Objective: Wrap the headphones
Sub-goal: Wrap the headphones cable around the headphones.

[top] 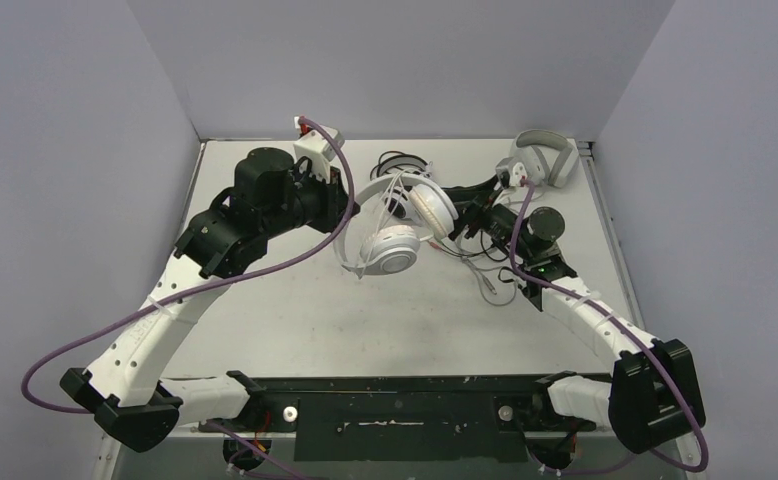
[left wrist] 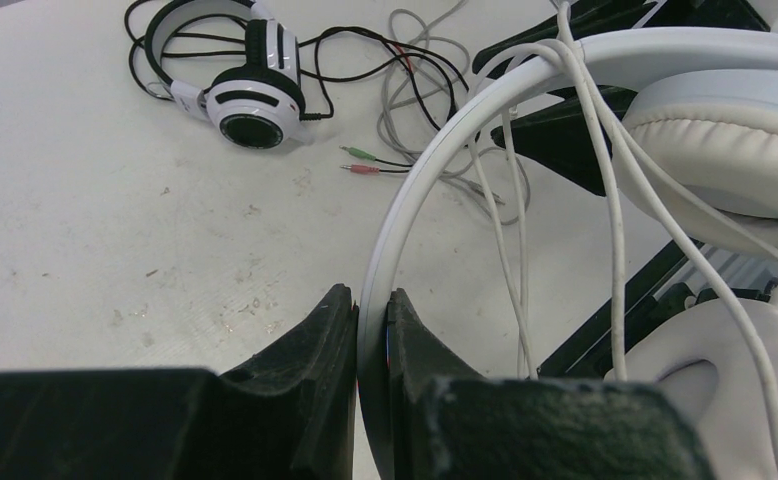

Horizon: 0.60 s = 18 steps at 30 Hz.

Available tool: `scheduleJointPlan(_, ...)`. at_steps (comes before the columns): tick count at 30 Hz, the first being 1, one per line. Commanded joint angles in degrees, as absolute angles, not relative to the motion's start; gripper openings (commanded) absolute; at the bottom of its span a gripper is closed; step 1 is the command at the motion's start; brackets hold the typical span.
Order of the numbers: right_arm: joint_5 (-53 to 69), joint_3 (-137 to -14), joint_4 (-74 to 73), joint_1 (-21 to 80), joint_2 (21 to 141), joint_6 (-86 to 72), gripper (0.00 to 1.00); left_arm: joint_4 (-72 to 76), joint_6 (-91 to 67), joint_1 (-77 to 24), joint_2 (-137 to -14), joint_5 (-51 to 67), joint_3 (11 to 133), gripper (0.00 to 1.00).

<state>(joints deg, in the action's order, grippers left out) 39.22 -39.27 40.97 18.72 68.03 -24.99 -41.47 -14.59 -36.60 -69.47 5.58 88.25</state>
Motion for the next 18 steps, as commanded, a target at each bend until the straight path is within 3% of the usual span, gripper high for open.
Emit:
scheduleJointPlan(1,42.5,-40.88,47.65,18.51,69.27,-27.27,0.59,-34.72,-17.18,-36.65,-67.42,7.81,89.82,0.0)
scheduleJointPlan(5,45.23,-41.62,47.9,18.71,70.44,-28.31,0.59,-33.7,-17.58,-36.65,-67.32,8.39,88.83,0.0)
scheduleJointPlan(14,44.29,-38.06,52.62,19.57,70.04,-33.72,0.1,-31.65,-22.12,-36.65,-68.01,3.05,87.01,0.0)
scheduleJointPlan(18,41.04,-36.83,49.53,22.02,69.85,-32.93,0.01,-28.14,-28.0,-36.65,-67.13,-0.67,83.82,0.0)
